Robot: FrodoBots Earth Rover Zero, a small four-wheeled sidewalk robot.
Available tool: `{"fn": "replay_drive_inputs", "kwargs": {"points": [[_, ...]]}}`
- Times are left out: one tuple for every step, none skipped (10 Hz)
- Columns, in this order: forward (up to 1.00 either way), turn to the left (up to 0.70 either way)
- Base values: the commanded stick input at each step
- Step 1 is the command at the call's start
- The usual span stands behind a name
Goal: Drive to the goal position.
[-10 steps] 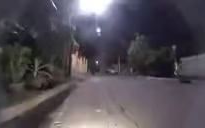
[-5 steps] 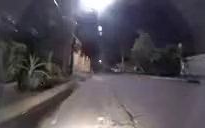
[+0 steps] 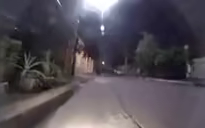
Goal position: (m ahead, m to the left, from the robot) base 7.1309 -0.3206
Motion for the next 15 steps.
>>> {"fn": "replay_drive_inputs", "kwargs": {"points": [[0.70, 0.00], [0.70, 0.00], [0.70, 0.00], [0.70, 0.00], [0.70, -0.09], [0.70, -0.29], [0.70, -0.35], [0.70, -0.34], [0.70, -0.26], [0.70, 0.00], [0.70, 0.00], [0.70, 0.00], [0.70, 0.00], [0.70, 0.00], [0.70, 0.00]]}}
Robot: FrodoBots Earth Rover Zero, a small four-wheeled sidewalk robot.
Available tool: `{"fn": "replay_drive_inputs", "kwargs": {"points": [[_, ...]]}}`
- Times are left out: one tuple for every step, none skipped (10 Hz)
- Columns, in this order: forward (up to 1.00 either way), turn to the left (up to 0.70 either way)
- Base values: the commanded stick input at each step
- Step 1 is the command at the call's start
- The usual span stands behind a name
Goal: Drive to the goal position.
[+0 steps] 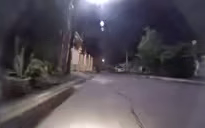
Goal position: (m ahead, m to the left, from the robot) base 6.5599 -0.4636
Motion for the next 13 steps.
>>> {"fn": "replay_drive_inputs", "kwargs": {"points": [[0.70, 0.00], [0.70, 0.00], [0.70, 0.00], [0.70, 0.00], [0.70, 0.00], [0.70, 0.00], [0.70, 0.00], [0.70, 0.00], [0.70, -0.13], [0.70, -0.32], [0.70, -0.35], [0.70, -0.35], [0.70, -0.32]]}}
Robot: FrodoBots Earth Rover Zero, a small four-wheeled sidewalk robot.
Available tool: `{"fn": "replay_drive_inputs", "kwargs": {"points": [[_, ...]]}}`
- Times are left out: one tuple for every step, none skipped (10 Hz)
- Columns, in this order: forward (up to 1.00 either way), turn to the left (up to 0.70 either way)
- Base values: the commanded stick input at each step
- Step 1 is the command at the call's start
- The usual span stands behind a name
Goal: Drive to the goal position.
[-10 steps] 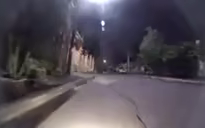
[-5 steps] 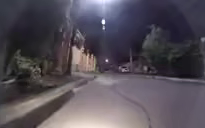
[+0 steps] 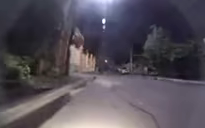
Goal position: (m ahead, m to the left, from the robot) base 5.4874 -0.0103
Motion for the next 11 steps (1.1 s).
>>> {"fn": "replay_drive_inputs", "kwargs": {"points": [[0.70, -0.18], [0.70, -0.02], [0.70, 0.00], [0.70, 0.00], [0.70, 0.00], [0.70, -0.18], [0.70, -0.31], [0.70, -0.24], [0.70, 0.00], [0.70, 0.00], [0.70, 0.00]]}}
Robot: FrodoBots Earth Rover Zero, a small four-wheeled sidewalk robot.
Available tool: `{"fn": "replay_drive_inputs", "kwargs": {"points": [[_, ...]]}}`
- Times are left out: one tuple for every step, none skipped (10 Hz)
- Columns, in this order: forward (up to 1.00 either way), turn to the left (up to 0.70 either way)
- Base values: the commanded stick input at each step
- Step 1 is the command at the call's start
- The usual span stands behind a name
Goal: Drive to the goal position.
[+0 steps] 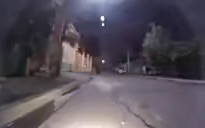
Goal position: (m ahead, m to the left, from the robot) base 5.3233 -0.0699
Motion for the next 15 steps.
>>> {"fn": "replay_drive_inputs", "kwargs": {"points": [[0.70, 0.00], [0.70, 0.00], [0.70, 0.00], [0.70, -0.21], [0.70, -0.35], [0.70, -0.35], [0.70, -0.32], [0.70, -0.15], [0.70, 0.00], [0.70, 0.00], [0.70, -0.07], [0.70, -0.26], [0.70, -0.35], [0.70, -0.35], [0.70, -0.04]]}}
